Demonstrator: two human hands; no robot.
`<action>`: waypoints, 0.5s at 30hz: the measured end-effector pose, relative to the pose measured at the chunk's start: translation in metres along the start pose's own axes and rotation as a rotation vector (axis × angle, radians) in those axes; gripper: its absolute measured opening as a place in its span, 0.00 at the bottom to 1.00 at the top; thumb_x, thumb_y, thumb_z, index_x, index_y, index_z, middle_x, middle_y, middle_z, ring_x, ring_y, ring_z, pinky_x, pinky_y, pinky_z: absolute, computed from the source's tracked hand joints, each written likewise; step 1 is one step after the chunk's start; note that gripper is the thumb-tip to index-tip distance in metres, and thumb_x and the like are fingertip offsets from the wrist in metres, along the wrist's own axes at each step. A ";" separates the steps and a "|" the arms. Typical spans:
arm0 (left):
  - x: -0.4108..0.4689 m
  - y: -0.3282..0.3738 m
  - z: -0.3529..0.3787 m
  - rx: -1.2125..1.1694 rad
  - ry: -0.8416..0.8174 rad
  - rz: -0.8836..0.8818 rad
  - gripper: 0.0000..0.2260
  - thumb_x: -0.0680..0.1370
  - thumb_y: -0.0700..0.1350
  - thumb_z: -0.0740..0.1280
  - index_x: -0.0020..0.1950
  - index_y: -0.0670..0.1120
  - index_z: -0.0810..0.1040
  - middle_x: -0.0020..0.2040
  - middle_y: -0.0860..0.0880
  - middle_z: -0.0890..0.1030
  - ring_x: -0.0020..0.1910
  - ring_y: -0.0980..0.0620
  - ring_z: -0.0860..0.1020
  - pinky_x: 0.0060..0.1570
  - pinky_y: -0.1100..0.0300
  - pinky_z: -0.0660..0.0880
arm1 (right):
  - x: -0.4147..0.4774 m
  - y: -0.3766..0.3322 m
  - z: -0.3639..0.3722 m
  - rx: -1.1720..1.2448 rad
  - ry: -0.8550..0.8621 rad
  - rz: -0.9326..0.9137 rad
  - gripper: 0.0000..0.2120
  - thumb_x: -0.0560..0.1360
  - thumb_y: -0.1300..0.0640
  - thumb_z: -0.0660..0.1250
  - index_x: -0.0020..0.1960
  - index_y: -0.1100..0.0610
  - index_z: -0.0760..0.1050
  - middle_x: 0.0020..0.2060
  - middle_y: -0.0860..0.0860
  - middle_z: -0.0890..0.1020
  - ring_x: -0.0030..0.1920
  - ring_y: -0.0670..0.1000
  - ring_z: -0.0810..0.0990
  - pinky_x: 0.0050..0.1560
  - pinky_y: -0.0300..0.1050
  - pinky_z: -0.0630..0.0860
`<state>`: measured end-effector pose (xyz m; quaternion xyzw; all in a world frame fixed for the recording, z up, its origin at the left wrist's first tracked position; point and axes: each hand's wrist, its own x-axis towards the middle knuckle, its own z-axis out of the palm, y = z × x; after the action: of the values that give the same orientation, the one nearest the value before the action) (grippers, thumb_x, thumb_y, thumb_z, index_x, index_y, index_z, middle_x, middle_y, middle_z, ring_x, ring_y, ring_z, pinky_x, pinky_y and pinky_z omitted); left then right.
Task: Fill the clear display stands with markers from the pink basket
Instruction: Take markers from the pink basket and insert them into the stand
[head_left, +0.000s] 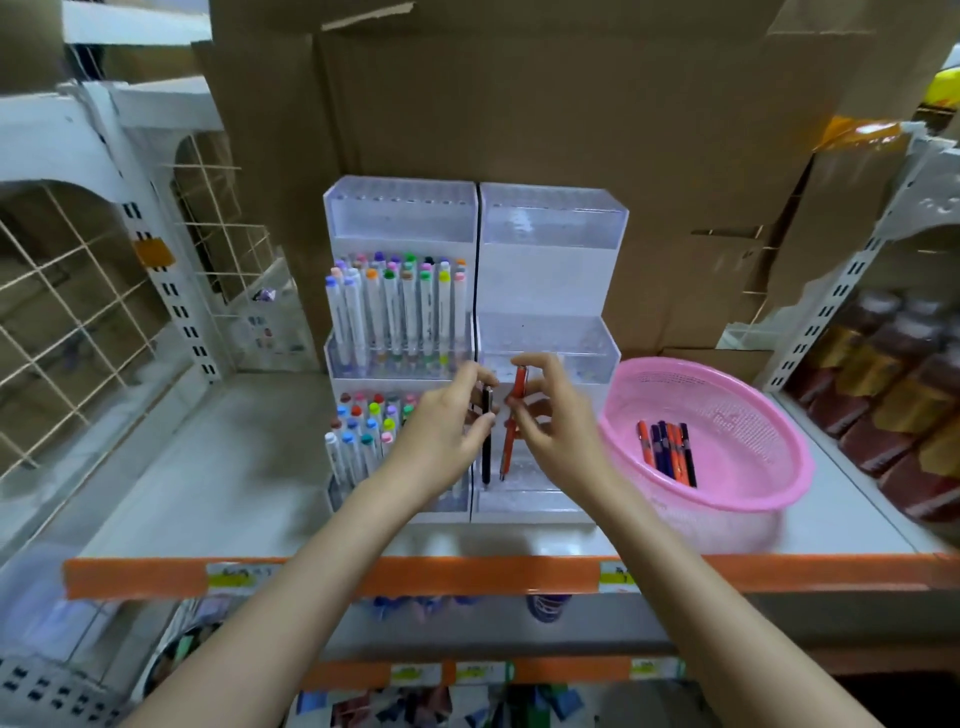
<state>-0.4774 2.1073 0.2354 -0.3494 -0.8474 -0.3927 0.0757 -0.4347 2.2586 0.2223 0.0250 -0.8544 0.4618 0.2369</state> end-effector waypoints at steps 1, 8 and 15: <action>-0.001 0.000 0.000 0.002 0.005 0.013 0.12 0.77 0.41 0.67 0.58 0.48 0.69 0.44 0.51 0.79 0.40 0.50 0.80 0.42 0.48 0.77 | -0.001 0.000 0.000 -0.001 0.004 -0.007 0.16 0.77 0.66 0.64 0.62 0.52 0.68 0.42 0.53 0.80 0.39 0.54 0.81 0.39 0.58 0.79; -0.005 -0.003 0.005 0.000 0.039 0.007 0.12 0.76 0.39 0.68 0.57 0.46 0.71 0.44 0.52 0.79 0.44 0.52 0.80 0.47 0.52 0.78 | -0.009 0.003 0.000 0.020 0.007 -0.065 0.16 0.77 0.65 0.65 0.62 0.52 0.68 0.43 0.50 0.80 0.39 0.50 0.81 0.40 0.49 0.81; -0.006 0.001 0.010 0.040 0.043 -0.024 0.12 0.75 0.39 0.70 0.55 0.43 0.72 0.45 0.50 0.80 0.45 0.50 0.81 0.53 0.47 0.76 | -0.012 0.010 -0.001 0.024 -0.033 -0.086 0.17 0.78 0.66 0.64 0.62 0.52 0.67 0.45 0.48 0.79 0.41 0.49 0.80 0.41 0.46 0.80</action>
<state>-0.4707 2.1116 0.2268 -0.3292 -0.8573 -0.3841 0.0960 -0.4265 2.2627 0.2098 0.0720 -0.8506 0.4611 0.2422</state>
